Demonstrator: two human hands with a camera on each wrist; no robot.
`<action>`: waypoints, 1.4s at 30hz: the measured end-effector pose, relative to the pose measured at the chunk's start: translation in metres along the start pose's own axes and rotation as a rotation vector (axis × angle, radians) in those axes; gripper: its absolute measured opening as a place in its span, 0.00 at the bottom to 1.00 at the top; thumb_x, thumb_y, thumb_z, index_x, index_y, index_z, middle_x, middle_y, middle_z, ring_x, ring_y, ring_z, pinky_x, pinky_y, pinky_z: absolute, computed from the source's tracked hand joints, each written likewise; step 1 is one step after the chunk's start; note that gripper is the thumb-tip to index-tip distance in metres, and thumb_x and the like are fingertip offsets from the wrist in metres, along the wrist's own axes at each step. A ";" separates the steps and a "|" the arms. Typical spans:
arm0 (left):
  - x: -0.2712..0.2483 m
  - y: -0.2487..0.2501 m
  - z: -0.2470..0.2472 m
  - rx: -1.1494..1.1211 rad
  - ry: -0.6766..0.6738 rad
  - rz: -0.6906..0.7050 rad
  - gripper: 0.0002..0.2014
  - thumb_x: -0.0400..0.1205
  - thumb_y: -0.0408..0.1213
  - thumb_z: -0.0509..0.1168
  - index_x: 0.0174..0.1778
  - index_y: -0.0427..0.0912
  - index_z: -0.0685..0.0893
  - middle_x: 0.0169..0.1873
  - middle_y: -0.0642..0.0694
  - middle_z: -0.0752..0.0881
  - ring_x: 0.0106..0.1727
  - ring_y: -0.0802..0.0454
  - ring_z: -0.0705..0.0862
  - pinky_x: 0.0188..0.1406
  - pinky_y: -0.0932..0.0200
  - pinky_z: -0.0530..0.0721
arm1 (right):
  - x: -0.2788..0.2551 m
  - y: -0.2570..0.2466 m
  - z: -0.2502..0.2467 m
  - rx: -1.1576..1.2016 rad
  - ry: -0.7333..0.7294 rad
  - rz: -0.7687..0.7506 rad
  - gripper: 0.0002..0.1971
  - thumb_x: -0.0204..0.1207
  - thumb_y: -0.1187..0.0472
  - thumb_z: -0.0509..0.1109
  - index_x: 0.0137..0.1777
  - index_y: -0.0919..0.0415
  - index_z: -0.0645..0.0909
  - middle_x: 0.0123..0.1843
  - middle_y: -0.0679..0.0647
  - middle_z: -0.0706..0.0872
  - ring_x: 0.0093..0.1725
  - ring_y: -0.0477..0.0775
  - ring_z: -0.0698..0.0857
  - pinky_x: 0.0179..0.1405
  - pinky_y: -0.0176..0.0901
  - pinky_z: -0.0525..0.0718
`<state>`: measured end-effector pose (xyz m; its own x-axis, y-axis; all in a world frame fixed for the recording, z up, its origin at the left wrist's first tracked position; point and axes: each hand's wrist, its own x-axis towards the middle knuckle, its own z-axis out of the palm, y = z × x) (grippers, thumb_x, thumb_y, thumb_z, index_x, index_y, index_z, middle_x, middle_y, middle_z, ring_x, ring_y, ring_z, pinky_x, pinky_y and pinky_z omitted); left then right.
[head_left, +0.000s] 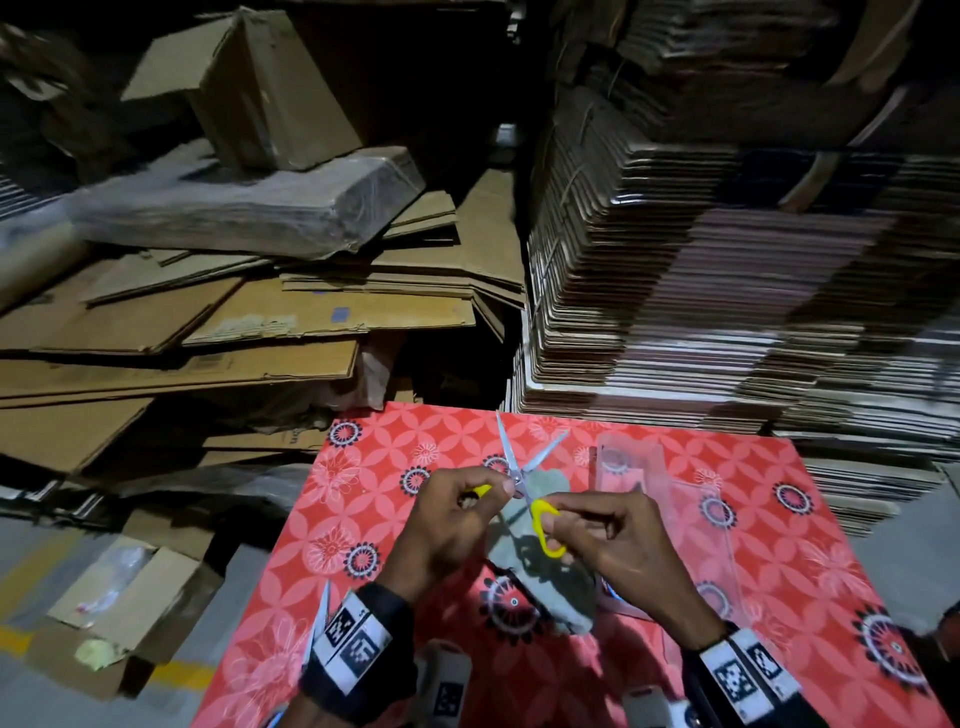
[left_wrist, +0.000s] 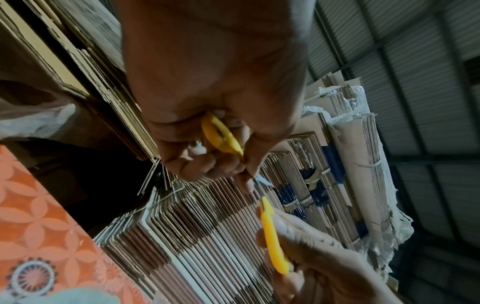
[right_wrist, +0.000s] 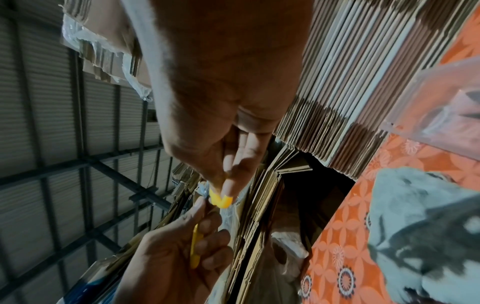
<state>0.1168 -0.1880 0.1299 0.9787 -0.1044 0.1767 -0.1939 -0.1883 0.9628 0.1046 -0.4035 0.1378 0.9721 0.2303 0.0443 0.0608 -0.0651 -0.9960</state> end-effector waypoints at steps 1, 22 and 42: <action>0.000 0.002 0.001 -0.006 0.025 0.004 0.11 0.86 0.37 0.70 0.47 0.32 0.94 0.24 0.68 0.82 0.27 0.75 0.78 0.32 0.77 0.70 | 0.000 0.000 0.001 0.019 0.004 -0.002 0.08 0.78 0.71 0.79 0.54 0.63 0.94 0.38 0.64 0.94 0.35 0.55 0.90 0.35 0.43 0.88; -0.010 -0.008 -0.017 -0.049 0.280 -0.166 0.15 0.85 0.30 0.72 0.31 0.40 0.89 0.19 0.61 0.77 0.23 0.67 0.73 0.34 0.55 0.69 | 0.048 0.124 -0.003 -0.969 -0.261 0.187 0.35 0.55 0.31 0.81 0.56 0.48 0.76 0.43 0.46 0.80 0.42 0.53 0.80 0.39 0.49 0.75; -0.008 0.013 -0.018 0.191 0.360 -0.015 0.21 0.84 0.44 0.74 0.27 0.37 0.83 0.19 0.59 0.70 0.22 0.62 0.67 0.25 0.66 0.63 | 0.034 -0.024 -0.022 -0.576 0.110 -0.304 0.10 0.86 0.59 0.71 0.63 0.48 0.89 0.54 0.34 0.91 0.54 0.35 0.88 0.54 0.27 0.80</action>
<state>0.1080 -0.1724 0.1450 0.9360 0.2421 0.2555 -0.1548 -0.3688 0.9165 0.1414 -0.4157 0.1655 0.9080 0.2223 0.3551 0.4182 -0.5286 -0.7387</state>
